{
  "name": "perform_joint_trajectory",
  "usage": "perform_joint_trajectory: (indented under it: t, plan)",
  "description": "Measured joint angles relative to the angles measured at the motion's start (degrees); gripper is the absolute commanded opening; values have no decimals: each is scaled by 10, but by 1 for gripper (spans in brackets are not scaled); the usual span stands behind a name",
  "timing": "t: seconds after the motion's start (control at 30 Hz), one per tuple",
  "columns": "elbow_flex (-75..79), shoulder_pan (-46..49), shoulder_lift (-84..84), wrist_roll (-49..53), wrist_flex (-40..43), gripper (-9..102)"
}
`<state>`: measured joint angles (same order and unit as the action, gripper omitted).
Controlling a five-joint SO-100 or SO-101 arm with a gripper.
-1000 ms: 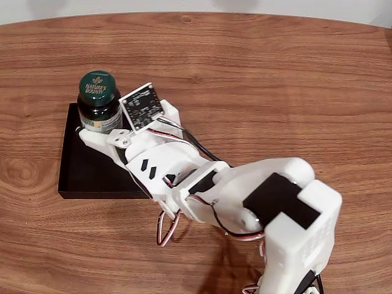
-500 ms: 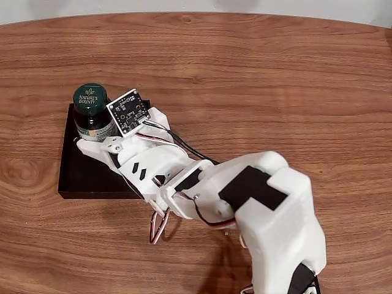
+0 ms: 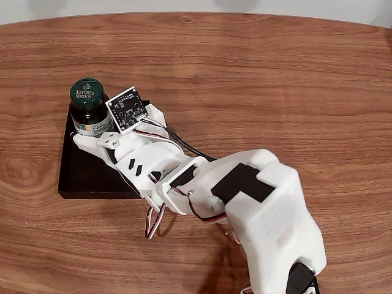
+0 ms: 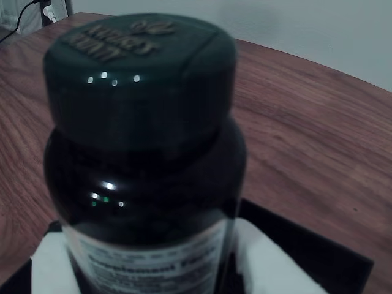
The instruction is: Pick up the pill bottle and place it in the black box.
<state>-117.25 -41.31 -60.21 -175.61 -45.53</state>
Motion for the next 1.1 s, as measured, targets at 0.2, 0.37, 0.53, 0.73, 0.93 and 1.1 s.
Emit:
perform_joint_trajectory:
  t: [0.2, 0.37, 0.53, 0.73, 0.93, 1.1]
  plan:
    - [-10, 11, 1, 0, 1, 37]
    - [-39, 16, 1, -7, 1, 39]
    - [-58, 17, -9, -8, 1, 39]
    - [-93, 21, -40, -8, 1, 39]
    - [-146, 35, -91, -13, 1, 39]
    - [-185, 45, -143, -31, 13, 38]
